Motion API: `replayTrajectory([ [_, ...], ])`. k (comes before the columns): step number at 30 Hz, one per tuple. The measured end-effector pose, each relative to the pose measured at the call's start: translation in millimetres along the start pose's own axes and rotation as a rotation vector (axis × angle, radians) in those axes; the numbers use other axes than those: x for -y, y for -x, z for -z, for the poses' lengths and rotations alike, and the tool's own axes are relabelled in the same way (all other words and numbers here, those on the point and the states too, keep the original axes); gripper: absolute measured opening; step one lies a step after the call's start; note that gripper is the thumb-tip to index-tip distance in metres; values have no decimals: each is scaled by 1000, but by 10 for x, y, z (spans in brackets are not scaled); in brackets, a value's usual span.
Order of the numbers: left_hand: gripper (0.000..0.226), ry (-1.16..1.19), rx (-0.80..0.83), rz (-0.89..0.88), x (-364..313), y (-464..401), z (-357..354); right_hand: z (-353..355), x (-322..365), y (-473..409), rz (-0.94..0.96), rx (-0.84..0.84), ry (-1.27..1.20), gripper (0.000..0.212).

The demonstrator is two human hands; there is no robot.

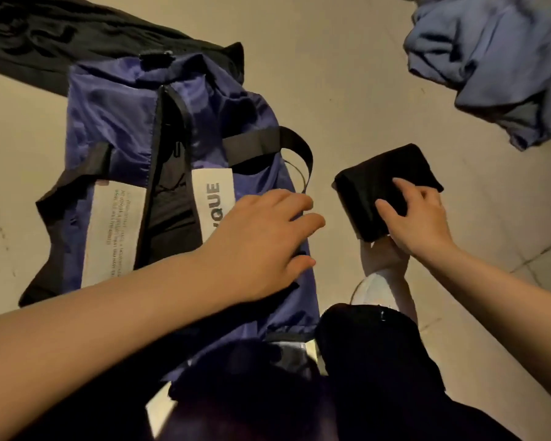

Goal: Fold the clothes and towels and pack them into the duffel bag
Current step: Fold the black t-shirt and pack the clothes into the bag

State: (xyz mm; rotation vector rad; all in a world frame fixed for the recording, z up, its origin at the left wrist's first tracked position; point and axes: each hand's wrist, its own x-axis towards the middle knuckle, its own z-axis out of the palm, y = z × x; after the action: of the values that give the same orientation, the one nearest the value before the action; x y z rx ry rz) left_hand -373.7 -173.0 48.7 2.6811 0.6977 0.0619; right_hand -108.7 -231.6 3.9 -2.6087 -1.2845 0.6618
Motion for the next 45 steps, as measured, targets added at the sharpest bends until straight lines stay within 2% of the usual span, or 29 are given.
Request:
replayTrajectory([
  [2, 53, -9, 9, -45, -69, -269, -86, 40, -180, -126, -57, 91, 84, 65],
  [4, 55, -26, 50, -46, -146, -540, -179, 34, -263, -192, -4, 219, 137, 68],
  [7, 65, -171, 234, -12, -125, -890, -350, 26, -288, -200, 111, 304, 114, 61],
  [10, 76, -320, 411, -64, -101, -1049, -601, 3, -328, -118, 237, 365, 33, 47],
  [12, 81, -382, 489, -78, -160, -1071, -737, -53, -376, -45, 223, 287, -92, 35],
  [14, 84, -442, 518, -87, -264, -1071, -813, -62, -402, 11, 33, 127, -254, 30],
  [15, 85, -464, 521, -91, -308, -1081, -834, -50, -414, 29, -80, 101, -348, 34],
  [17, 88, -483, 524, -87, -357, -1107, -865, -20, -424, 43, -210, 199, -609, 45],
  [19, 91, -465, 526, -74, -369, -1113, -893, 2, -391, 38, -259, 332, -922, 55],
  [21, 94, -436, 527, -64, -358, -1097, -909, -8, -339, -3, -274, 391, -1068, 61],
  [26, 95, -343, 505, -113, -283, -981, -869, 4, -288, -152, -245, 385, -1035, 74],
  [31, 90, -329, 513, -208, -163, -760, -825, -39, -250, -103, -362, 444, -1024, 83],
  [33, 88, -334, 538, -192, -192, -745, -828, -58, -203, -78, -337, 394, -829, 82],
  [35, 88, -351, 556, -172, -254, -769, -841, -75, -181, -88, -220, 319, -485, 80],
  [37, 91, -367, 570, -143, -314, -806, -860, -94, -163, -89, -136, 279, -353, 79],
  [41, 95, -367, 581, -85, -377, -862, -899, -102, -118, -101, -277, 317, -790, 78],
  [45, 99, -329, 578, -84, -333, -864, -910, -79, -149, -158, -381, 376, -1010, 75],
])
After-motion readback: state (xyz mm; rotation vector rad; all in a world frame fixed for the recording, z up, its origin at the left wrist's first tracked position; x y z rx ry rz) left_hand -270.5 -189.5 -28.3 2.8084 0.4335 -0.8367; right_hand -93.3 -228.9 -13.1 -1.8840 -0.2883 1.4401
